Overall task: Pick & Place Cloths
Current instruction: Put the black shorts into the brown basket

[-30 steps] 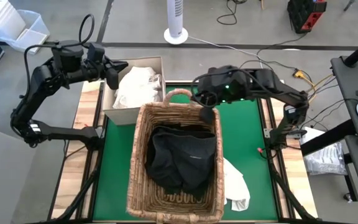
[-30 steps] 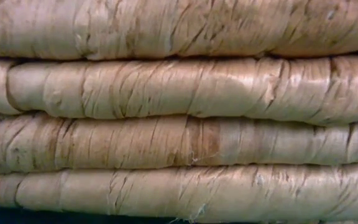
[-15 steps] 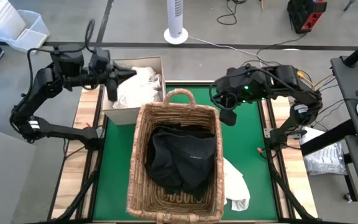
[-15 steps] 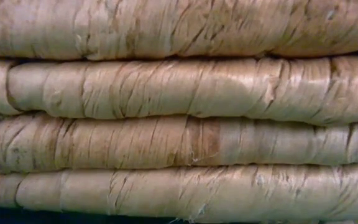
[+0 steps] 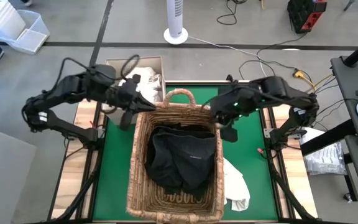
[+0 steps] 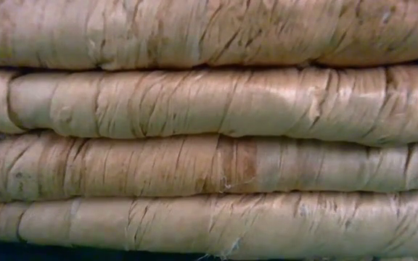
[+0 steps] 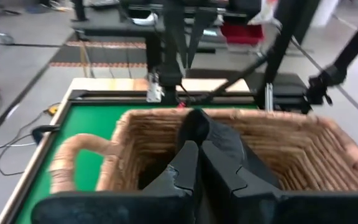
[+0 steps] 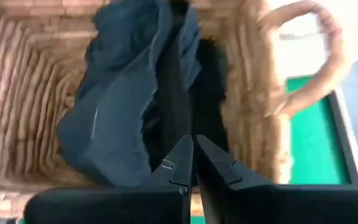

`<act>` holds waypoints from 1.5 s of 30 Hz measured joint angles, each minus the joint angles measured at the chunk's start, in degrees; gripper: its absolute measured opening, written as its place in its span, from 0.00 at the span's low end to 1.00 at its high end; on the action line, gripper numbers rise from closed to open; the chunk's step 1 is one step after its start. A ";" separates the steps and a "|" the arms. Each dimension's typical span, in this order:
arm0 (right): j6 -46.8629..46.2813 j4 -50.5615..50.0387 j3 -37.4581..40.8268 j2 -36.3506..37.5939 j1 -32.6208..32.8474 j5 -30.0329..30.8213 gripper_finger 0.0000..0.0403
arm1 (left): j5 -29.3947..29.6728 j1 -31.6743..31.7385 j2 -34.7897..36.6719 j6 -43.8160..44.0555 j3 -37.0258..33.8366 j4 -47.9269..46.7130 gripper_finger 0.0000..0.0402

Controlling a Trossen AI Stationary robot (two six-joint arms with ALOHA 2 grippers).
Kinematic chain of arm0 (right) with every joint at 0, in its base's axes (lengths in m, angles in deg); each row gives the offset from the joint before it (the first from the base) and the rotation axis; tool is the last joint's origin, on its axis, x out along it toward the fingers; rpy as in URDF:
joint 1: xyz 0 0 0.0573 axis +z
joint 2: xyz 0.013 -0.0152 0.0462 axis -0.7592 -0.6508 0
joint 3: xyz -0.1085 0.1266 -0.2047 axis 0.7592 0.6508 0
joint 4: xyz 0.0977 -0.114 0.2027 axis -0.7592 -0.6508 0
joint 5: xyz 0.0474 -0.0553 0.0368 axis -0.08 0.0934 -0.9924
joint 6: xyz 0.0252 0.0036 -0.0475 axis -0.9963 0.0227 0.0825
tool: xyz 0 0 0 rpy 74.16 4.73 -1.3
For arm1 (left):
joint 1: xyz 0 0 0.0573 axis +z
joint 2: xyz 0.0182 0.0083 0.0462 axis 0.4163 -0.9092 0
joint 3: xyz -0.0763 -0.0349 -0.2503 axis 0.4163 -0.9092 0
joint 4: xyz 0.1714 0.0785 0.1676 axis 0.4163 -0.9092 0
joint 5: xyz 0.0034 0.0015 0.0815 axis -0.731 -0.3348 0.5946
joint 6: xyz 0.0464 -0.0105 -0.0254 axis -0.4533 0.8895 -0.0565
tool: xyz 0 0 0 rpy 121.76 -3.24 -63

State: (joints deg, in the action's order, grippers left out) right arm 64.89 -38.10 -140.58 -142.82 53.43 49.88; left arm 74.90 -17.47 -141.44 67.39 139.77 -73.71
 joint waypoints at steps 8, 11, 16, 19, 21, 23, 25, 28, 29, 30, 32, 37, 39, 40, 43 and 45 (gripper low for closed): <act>-2.41 5.01 10.49 0.42 1.01 -2.98 0.02 | 0.12 -1.22 -3.70 -1.49 0.00 0.04 0.00; -2.84 9.25 14.36 0.61 1.11 -5.44 0.02 | 0.90 -1.22 -4.15 -1.39 0.00 0.06 0.00; -5.12 15.68 20.66 0.70 2.34 -7.83 0.02 | 1.05 -1.22 -4.00 0.64 1.10 -0.03 0.00; -6.72 19.35 24.35 0.70 3.53 -8.07 0.02 | 1.23 -1.22 -3.26 0.96 3.79 0.04 0.00; -7.30 22.30 27.00 0.74 4.18 -8.05 0.02 | 1.76 -1.22 -2.77 0.92 6.24 0.06 0.00; -8.31 25.62 29.41 0.73 4.34 -8.05 0.02 | 2.57 -1.22 -2.63 0.55 8.97 0.14 0.00; -9.26 29.08 31.83 0.72 4.26 -7.71 0.02 | 3.25 -1.22 -2.59 0.18 11.42 0.01 0.00; -10.22 31.83 34.85 0.51 4.21 -4.52 0.02 | 3.67 -1.22 -2.51 -0.09 14.68 0.07 0.00; -10.52 31.81 35.53 0.31 4.19 -3.25 0.02 | 3.67 -1.22 -2.48 -0.10 15.58 0.09 0.00; -10.91 31.91 36.20 0.02 4.19 -1.97 0.02 | 3.68 -1.22 -2.46 -0.23 16.24 0.14 0.00; -10.99 32.75 37.48 -0.54 4.19 -0.47 0.02 | 3.69 -1.22 -2.44 -0.51 17.15 0.07 0.00; -10.04 33.78 38.03 -4.00 4.21 -0.35 0.02 | 4.53 -1.22 -2.46 -1.33 17.35 0.02 0.00; -9.36 34.75 38.04 -5.57 4.21 -0.29 0.02 | 4.65 -1.22 -2.44 -1.39 16.93 -0.08 0.00; -9.01 35.28 38.04 -6.39 4.19 -0.26 0.02 | 4.70 -1.22 -2.44 -1.40 16.66 -0.10 0.00; -8.80 37.29 38.05 -8.86 4.19 -0.21 0.02 | 4.93 -1.22 -2.74 -1.40 16.41 -1.01 0.00; -8.82 38.15 38.04 -10.27 4.19 -0.09 0.02 | 5.67 -1.22 -2.81 -1.40 16.32 -2.07 0.00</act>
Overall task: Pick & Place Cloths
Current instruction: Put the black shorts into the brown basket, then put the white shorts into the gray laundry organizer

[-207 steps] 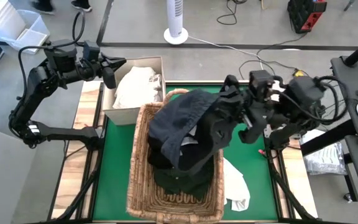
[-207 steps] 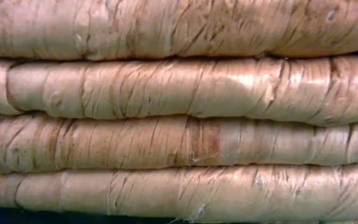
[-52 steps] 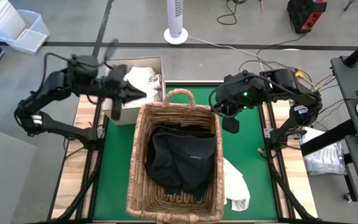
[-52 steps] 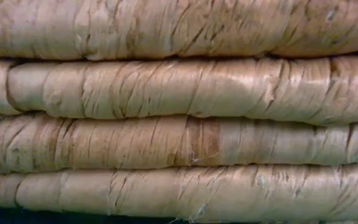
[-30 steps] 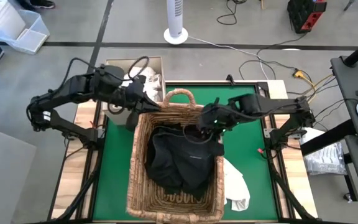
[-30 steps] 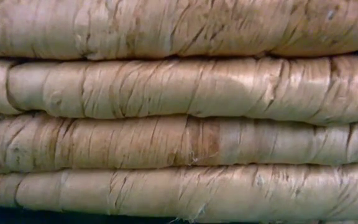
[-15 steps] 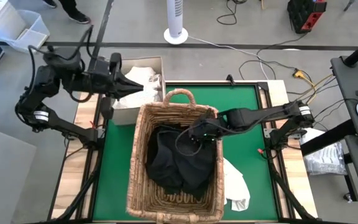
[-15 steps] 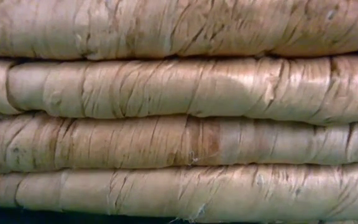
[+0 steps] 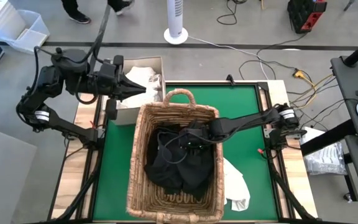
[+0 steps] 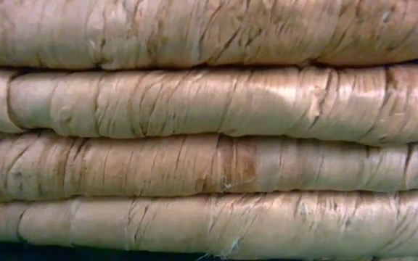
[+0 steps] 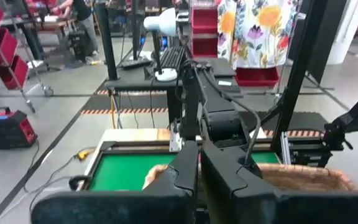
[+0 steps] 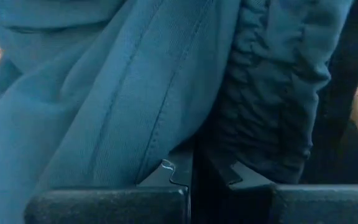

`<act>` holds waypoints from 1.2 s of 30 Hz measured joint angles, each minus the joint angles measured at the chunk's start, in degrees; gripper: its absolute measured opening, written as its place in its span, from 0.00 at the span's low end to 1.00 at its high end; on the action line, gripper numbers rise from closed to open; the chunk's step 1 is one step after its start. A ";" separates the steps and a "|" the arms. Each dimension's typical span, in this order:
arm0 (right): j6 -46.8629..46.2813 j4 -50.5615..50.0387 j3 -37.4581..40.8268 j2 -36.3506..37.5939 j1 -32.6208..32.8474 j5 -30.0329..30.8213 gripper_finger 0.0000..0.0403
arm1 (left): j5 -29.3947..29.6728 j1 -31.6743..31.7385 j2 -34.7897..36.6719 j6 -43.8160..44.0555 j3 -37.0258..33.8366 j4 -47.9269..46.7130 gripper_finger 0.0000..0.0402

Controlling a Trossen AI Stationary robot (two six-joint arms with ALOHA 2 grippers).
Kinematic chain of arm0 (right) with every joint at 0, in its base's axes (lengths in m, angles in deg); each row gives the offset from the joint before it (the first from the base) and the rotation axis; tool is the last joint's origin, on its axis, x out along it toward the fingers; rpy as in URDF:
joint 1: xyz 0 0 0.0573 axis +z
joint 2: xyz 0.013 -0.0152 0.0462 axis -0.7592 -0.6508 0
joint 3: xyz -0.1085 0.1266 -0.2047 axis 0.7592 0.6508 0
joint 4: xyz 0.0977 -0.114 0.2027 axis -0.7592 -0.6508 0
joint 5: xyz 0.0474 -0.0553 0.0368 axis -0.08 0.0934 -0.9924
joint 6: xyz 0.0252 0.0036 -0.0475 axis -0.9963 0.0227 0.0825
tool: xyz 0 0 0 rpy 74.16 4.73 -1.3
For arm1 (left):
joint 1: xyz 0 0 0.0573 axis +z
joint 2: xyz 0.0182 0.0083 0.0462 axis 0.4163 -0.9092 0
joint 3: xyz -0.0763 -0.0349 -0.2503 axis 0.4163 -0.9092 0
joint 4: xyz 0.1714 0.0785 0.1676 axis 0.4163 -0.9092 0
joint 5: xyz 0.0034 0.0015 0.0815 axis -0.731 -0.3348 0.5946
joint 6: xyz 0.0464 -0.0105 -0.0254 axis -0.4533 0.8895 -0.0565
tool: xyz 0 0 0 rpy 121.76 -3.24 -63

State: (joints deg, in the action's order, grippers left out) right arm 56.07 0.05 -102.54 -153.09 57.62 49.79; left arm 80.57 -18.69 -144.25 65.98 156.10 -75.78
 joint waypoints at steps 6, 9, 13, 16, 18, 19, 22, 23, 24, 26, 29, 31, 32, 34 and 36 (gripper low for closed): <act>-0.80 0.10 0.02 -0.54 0.00 -0.02 0.02 | 1.89 0.00 0.07 0.02 -0.04 -2.47 0.00; -1.49 0.08 0.10 1.74 0.00 0.38 0.03 | 2.06 0.02 0.07 -0.09 -0.06 -3.00 0.00; -3.10 0.23 0.10 6.09 0.01 2.32 0.03 | 3.82 0.00 0.09 -0.22 -0.13 -3.18 0.00; -3.98 0.43 0.10 9.28 0.01 4.53 0.03 | 5.12 0.02 -0.15 -0.22 -0.15 -3.26 0.00; -4.24 0.76 0.10 11.34 0.00 6.61 0.03 | 5.55 0.02 -0.60 -0.22 -0.15 -3.19 0.00; -4.27 1.19 0.08 12.38 0.00 7.40 0.03 | 5.81 0.02 -0.91 -0.22 -0.15 -3.10 0.00; -4.67 1.44 0.08 15.42 0.00 8.70 0.03 | 6.44 0.02 -2.32 -0.43 -0.15 -3.02 0.00; -5.18 1.62 0.08 16.38 0.00 8.74 0.03 | 6.44 0.02 -2.91 -0.69 -0.15 -3.04 0.00; -5.79 1.65 0.08 17.44 0.00 8.75 0.03 | 6.46 0.02 -3.49 -1.09 -0.15 -3.04 0.00; -6.74 1.57 0.08 19.81 0.02 8.72 0.03 | 6.48 0.02 -4.64 -2.00 -0.15 -3.04 0.00; -6.76 0.98 0.08 23.81 0.78 8.72 0.03 | 6.50 0.02 -6.28 -3.25 -0.13 -3.03 0.00; -7.04 -0.34 0.08 26.64 1.48 8.70 0.03 | 6.50 0.02 -7.23 -3.82 -0.13 -3.03 0.00; -7.40 -1.61 0.08 28.04 1.84 8.70 0.03 | 6.50 0.02 -7.66 -4.13 -0.13 -3.02 0.00; -9.08 -5.19 0.03 30.69 2.41 8.70 0.03 | 6.52 0.02 -8.17 -4.53 -0.13 -3.04 0.00; -11.39 -9.90 0.01 32.75 2.98 8.88 0.03 | 6.53 0.02 -8.37 -4.70 -0.13 -2.92 0.00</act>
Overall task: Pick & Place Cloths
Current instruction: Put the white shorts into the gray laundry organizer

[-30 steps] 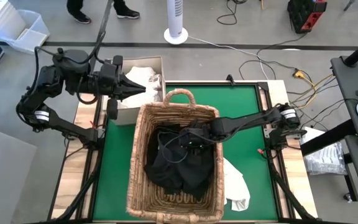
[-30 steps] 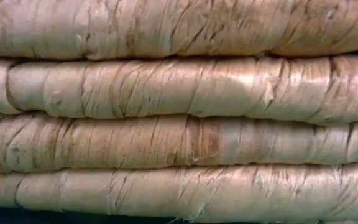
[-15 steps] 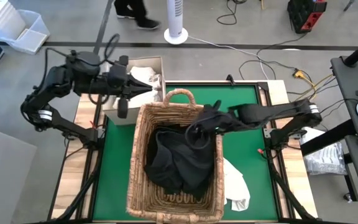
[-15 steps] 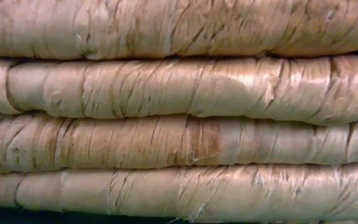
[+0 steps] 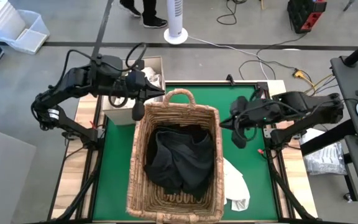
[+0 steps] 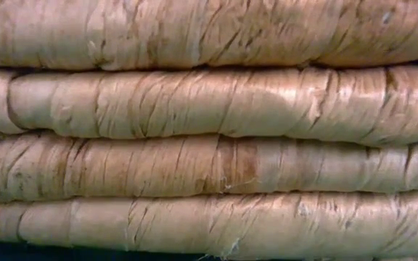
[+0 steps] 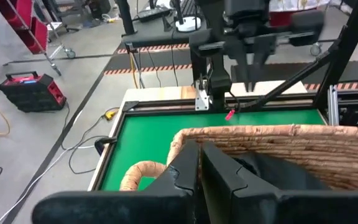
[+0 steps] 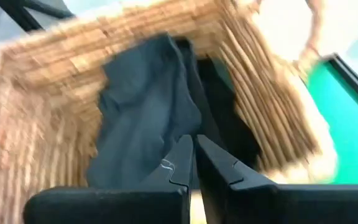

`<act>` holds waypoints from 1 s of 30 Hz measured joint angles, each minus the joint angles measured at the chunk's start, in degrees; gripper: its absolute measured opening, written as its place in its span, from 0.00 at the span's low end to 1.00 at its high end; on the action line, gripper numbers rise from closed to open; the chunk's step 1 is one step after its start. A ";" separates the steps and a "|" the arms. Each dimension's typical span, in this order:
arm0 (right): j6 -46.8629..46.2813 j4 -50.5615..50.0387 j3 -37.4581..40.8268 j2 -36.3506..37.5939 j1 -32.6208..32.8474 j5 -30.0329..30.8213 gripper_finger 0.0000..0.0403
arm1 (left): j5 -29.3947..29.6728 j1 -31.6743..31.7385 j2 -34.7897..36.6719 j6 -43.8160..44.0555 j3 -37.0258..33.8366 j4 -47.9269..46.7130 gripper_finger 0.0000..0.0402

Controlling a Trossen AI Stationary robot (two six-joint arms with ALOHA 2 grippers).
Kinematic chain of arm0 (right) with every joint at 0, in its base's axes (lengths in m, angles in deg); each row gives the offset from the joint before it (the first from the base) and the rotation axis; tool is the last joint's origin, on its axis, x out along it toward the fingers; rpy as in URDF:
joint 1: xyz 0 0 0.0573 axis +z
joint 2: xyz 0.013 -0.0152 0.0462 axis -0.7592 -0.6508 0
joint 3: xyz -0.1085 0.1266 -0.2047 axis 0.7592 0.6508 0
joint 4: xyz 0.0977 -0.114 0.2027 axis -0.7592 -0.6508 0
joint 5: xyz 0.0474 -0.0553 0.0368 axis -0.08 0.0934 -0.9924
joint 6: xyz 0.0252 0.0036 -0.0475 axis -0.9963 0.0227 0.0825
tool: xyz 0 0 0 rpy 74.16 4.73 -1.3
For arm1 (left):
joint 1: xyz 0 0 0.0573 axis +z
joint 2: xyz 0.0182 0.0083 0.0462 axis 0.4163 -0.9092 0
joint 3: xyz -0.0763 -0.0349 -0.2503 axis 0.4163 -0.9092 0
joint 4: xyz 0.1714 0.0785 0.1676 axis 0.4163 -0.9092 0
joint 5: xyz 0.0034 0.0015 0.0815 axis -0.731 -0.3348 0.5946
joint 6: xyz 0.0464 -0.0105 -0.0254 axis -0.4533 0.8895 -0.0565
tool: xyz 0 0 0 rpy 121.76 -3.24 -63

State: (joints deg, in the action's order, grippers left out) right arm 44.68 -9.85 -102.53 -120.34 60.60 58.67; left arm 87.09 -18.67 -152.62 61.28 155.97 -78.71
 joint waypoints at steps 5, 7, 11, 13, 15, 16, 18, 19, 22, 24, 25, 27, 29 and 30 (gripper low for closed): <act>-2.21 -11.03 0.18 1.22 3.15 1.27 0.03 | 0.02 0.07 0.35 -0.02 0.06 1.35 0.00; -2.99 -13.82 0.20 1.34 4.32 1.28 0.03 | 0.02 0.07 0.59 -0.02 0.07 1.50 0.00; -4.47 -17.49 0.95 1.88 6.59 1.73 0.03 | 0.02 0.07 1.27 0.05 0.09 1.63 0.00; -4.92 -17.70 2.55 2.56 7.96 2.31 0.03 | 0.02 0.07 1.46 0.13 0.09 1.63 0.00; -6.09 -17.65 5.08 4.16 9.11 3.02 0.03 | 0.02 0.07 1.62 0.17 0.09 1.63 0.00; -6.72 -17.61 6.55 5.16 9.52 3.27 0.03 | 0.02 0.07 1.74 0.19 0.09 1.61 0.00; -9.07 -17.55 9.90 7.37 10.51 3.84 0.03 | 0.02 0.07 1.89 0.20 0.09 1.61 0.00; -10.34 -17.21 11.69 8.43 11.07 3.96 0.03 | 0.02 0.07 1.93 0.22 0.09 1.61 0.00; -13.76 -14.35 17.06 11.81 13.06 4.08 0.03 | 0.02 0.07 1.97 0.44 0.09 1.61 0.00; -15.93 -13.24 20.53 14.03 14.53 4.05 0.03 | 0.02 0.07 1.95 0.46 0.09 1.61 0.00; -17.19 -12.76 22.18 14.93 15.25 4.06 0.03 | 0.02 0.07 1.95 0.46 0.09 1.61 0.00; -19.86 -12.06 25.83 16.24 16.72 4.01 0.03 | 0.02 0.07 1.92 0.46 0.09 1.61 0.00; -22.52 -10.97 29.45 17.28 18.17 3.76 0.03 | 0.02 0.07 1.90 0.46 0.09 1.61 0.00; -23.80 -10.59 31.24 17.78 18.85 3.42 0.03 | 0.02 0.07 1.90 0.46 0.09 1.61 0.00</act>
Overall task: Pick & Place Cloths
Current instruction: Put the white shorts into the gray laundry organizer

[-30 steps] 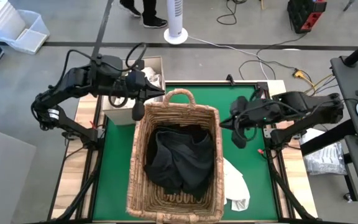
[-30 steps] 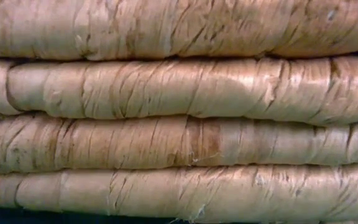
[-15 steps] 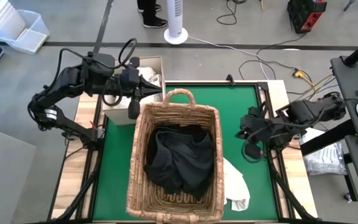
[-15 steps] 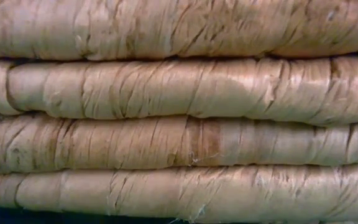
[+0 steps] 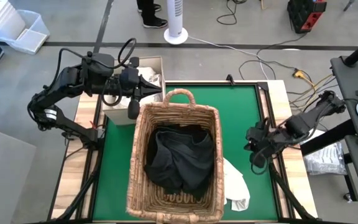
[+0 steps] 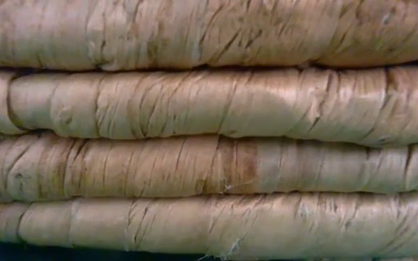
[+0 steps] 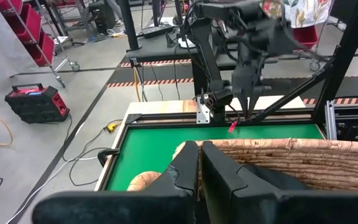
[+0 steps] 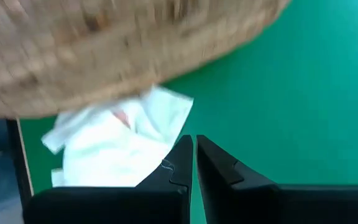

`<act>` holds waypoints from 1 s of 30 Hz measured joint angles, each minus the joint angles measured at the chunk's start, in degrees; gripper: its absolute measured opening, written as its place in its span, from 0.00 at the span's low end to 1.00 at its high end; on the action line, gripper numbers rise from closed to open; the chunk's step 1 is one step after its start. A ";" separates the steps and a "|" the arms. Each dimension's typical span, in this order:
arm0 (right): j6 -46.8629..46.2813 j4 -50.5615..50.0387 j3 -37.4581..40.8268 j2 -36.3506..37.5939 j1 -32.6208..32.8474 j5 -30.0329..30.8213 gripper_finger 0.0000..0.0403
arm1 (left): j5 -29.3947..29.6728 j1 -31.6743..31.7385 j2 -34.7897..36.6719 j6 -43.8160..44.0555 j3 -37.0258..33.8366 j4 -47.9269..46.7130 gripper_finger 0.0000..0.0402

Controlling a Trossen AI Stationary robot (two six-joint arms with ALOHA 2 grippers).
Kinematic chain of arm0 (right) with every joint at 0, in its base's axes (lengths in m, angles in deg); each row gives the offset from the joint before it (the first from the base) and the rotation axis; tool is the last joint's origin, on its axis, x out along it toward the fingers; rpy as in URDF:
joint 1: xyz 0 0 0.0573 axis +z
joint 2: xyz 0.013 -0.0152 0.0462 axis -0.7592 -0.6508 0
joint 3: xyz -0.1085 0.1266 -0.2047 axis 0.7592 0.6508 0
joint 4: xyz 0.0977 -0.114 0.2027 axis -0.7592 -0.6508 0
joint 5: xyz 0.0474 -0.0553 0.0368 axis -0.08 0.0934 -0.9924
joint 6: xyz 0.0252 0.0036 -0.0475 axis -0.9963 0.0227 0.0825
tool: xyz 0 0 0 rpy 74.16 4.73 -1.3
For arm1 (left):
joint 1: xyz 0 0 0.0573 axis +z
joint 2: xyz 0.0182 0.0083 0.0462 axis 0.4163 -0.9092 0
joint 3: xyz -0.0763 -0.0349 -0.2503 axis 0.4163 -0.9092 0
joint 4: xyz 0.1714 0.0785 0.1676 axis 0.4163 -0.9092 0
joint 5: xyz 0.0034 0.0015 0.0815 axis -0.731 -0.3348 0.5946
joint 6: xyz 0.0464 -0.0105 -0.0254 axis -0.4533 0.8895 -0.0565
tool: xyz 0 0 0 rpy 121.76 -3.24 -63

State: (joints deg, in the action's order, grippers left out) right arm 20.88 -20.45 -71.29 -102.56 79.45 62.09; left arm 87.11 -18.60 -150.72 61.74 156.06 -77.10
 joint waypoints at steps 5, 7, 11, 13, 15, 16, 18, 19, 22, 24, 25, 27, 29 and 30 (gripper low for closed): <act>-4.71 5.69 8.87 0.94 3.26 -1.31 0.03 | 0.00 0.00 0.00 -0.02 0.00 0.00 0.00; -5.07 8.80 11.63 1.06 4.48 -1.31 0.03 | 0.00 0.00 0.00 -0.02 0.00 0.00 0.00; -6.23 14.10 16.36 0.83 6.48 -1.33 0.03 | 0.00 0.00 0.00 -0.23 0.00 -0.25 0.00; -7.63 15.85 18.12 0.62 7.21 -1.33 0.03 | 0.00 0.00 0.00 -0.41 0.00 -0.96 0.00; -9.02 17.32 19.72 0.55 7.90 -1.30 0.03 | 0.03 0.00 0.00 -0.44 0.00 -1.48 0.00; -9.58 18.19 20.36 0.55 8.08 -1.27 0.03 | 0.40 0.00 0.00 -0.44 0.00 -1.83 0.00; -9.82 19.65 21.20 0.55 8.12 -1.20 0.05 | 1.75 0.00 0.00 -0.48 0.00 -2.16 0.00; -9.70 19.90 21.59 0.55 8.12 -1.18 0.06 | 2.50 -0.01 0.00 -0.48 0.00 -2.18 0.00; -7.28 20.98 22.49 0.55 8.09 -1.11 0.10 | 4.66 0.00 0.00 -1.01 0.00 -1.96 0.00; -5.67 22.08 23.11 0.55 8.09 -1.11 0.15 | 5.44 0.00 0.00 -1.50 0.00 -1.79 0.00; -5.34 22.47 23.39 0.55 8.09 -1.02 0.17 | 5.44 0.00 0.00 -1.62 0.00 -1.75 0.00; -4.98 23.25 23.81 0.55 8.09 -0.89 0.23 | 5.44 0.00 0.00 -1.72 0.00 -1.70 0.00; -4.59 24.24 23.97 0.28 8.09 -0.81 0.29 | 5.68 0.00 0.00 -1.78 0.00 -1.70 0.00; -4.47 24.66 24.02 0.10 8.09 -0.79 0.32 | 5.78 0.00 0.00 -1.79 0.00 -1.70 0.00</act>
State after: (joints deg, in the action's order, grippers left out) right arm 16.41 4.22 -47.27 -102.46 87.55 61.31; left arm 92.89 -18.60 -150.72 59.95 156.06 -78.80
